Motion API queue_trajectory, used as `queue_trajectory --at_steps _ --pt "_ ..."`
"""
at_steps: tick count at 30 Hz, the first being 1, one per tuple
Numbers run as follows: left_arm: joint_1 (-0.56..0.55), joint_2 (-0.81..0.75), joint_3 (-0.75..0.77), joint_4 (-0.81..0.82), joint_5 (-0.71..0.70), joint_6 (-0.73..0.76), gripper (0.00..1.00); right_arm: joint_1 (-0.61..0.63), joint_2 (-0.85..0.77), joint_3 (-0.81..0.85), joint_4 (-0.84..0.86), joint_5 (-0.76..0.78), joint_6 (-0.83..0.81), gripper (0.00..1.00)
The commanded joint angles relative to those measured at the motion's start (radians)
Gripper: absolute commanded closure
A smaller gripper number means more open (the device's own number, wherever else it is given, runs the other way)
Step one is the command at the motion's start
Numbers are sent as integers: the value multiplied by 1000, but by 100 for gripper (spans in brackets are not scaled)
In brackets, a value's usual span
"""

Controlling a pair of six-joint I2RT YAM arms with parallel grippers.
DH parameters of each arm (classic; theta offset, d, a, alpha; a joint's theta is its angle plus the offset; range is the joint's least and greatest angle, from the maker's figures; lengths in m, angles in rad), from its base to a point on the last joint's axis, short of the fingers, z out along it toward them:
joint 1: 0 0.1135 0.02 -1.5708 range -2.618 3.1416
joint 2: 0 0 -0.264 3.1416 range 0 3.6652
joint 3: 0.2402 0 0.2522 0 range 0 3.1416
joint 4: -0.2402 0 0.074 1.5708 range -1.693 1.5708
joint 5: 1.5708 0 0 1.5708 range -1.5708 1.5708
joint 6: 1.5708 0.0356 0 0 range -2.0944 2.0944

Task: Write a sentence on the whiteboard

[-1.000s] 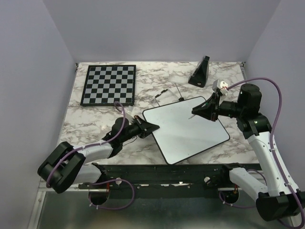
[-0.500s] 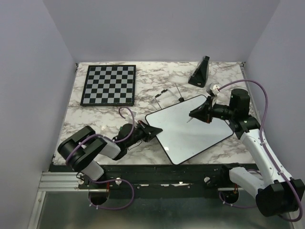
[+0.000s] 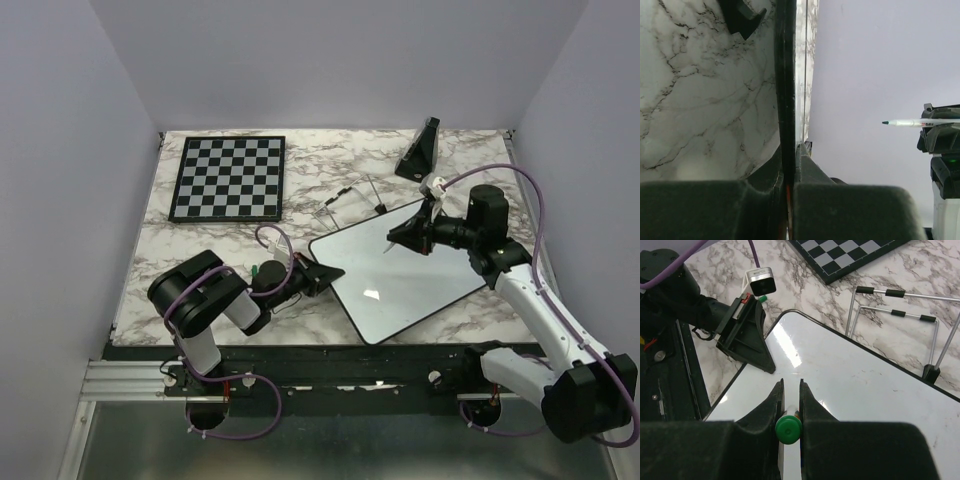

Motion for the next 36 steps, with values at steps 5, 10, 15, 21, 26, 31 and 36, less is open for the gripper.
queue_trajectory --at_steps 5,10,15,21,26,31,36 --pt "12 -17 68 -71 104 64 100 93 37 4 36 112 -29 99" --pt "12 -45 60 -71 133 105 100 93 17 7 26 138 -46 99" --pt "13 -79 66 -88 154 162 100 95 14 13 19 146 -48 99" --pt "12 -97 73 -120 159 194 100 93 16 9 19 97 -37 99" --pt "12 -108 66 -125 151 167 100 93 20 5 21 77 -23 99" --pt "12 -146 71 -175 142 188 100 93 20 1 22 71 -25 100" --pt "12 -174 77 -232 139 223 100 93 13 2 13 65 -39 99"
